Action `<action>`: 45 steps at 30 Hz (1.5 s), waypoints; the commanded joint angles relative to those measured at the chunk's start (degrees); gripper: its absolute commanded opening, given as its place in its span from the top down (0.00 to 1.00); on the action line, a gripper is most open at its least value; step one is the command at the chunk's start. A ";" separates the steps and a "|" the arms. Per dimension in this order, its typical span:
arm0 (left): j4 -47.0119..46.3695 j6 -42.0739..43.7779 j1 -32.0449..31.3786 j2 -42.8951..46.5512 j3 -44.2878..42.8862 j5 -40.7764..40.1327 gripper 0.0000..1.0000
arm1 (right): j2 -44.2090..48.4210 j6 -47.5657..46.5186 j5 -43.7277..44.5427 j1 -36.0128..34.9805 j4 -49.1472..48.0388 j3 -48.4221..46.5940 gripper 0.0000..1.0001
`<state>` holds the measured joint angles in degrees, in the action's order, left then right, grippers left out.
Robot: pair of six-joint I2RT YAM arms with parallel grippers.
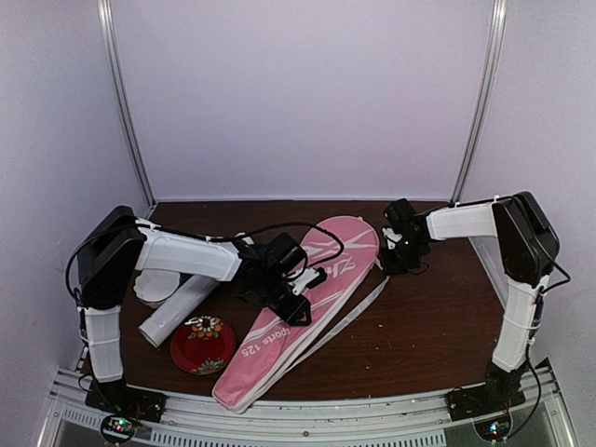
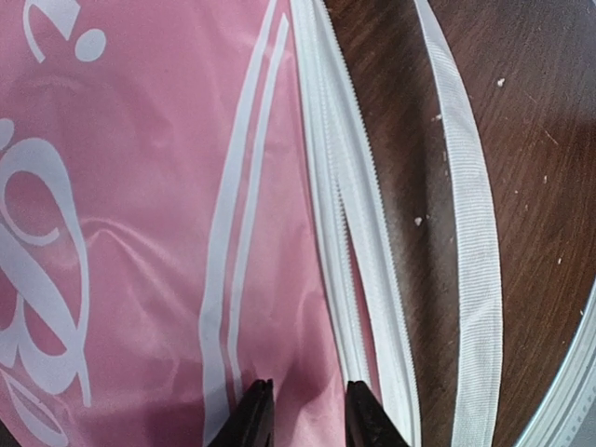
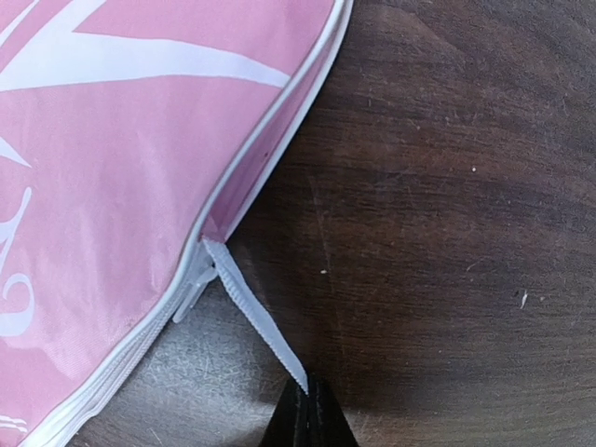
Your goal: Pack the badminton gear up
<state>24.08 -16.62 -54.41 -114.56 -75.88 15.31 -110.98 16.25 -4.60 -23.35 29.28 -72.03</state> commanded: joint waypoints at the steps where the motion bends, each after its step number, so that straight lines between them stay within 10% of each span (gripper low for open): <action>1: -0.59 -0.56 0.19 -1.57 -2.20 1.57 0.71 | 2.98 -0.43 2.39 0.51 -1.90 1.17 0.89; 14: -2.13 -1.04 0.10 -1.54 -1.52 2.09 0.71 | 15.51 0.06 -3.38 -2.24 -5.77 4.06 0.71; 45: -3.28 -1.48 0.10 -0.71 0.16 1.77 0.71 | -6.87 2.76 5.46 -5.43 9.29 -13.40 0.83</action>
<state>22.68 -17.74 -54.41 -115.59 -76.60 16.73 -116.09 18.28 -3.20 -28.91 35.97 -83.22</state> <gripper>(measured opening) 0.293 0.166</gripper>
